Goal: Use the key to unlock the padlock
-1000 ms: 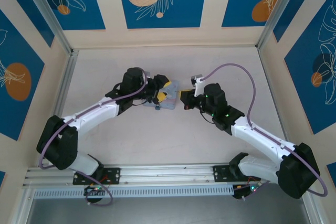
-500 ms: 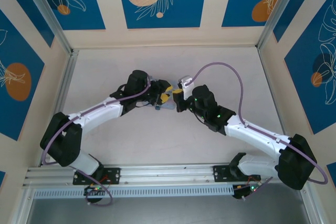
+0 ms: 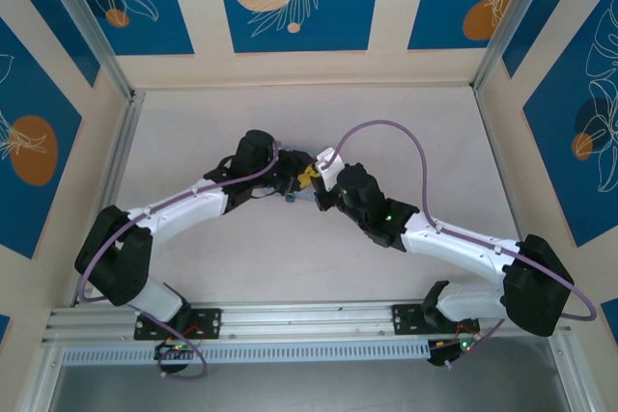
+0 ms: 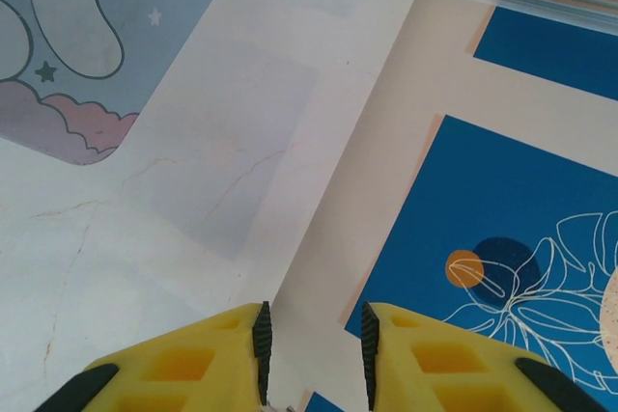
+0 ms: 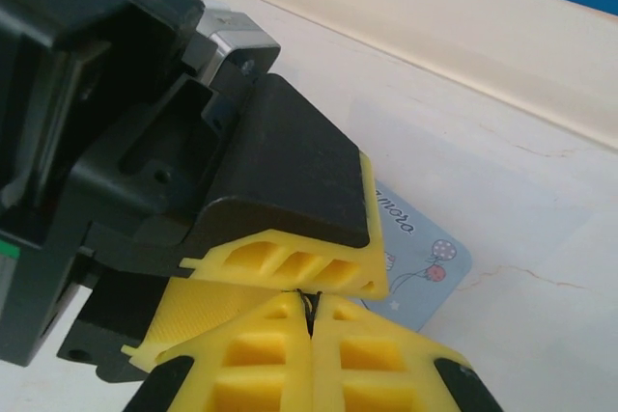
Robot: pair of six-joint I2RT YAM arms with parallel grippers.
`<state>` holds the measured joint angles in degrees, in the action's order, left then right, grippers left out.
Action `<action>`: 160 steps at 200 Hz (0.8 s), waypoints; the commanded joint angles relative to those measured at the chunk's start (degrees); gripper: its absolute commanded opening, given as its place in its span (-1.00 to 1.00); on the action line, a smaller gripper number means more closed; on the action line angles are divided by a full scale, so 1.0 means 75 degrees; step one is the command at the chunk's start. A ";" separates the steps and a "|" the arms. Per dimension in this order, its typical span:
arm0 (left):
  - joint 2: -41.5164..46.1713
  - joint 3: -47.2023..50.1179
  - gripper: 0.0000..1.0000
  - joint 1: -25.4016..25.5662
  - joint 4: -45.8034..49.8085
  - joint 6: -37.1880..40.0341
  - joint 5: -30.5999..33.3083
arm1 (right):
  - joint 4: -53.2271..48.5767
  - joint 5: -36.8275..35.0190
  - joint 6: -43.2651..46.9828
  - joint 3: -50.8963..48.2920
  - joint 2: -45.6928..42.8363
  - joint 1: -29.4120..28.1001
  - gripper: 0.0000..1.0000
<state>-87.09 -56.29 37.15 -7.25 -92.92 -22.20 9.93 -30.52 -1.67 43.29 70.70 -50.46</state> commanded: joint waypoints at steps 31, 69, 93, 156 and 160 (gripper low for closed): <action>0.0057 -0.0035 -0.49 0.0087 0.0010 -0.0047 0.0169 | 0.0564 -0.0770 0.0482 0.0202 0.0078 -0.0119 -1.00; 0.0058 -0.0005 -0.68 0.0087 0.0111 0.0003 0.0262 | 0.0597 -0.0794 0.0492 0.0171 0.0025 -0.0151 -1.00; 0.0000 -0.0011 -1.00 0.0094 0.0122 0.0094 0.0283 | 0.0482 -0.0754 0.0384 0.0192 0.0028 -0.0162 -0.90; -0.0160 -0.0721 -1.00 -0.0036 0.0339 0.3541 0.0364 | -0.1286 0.1643 -0.2893 -0.0151 -0.1849 0.1630 0.12; -0.0158 -0.0789 -1.00 -0.0041 0.0374 0.3868 0.0382 | -0.1395 0.1972 -0.3205 -0.0167 -0.1932 0.1847 0.15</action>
<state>-88.33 -57.82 37.26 -5.91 -81.34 -20.40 5.74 -28.23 -9.04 42.74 62.17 -44.86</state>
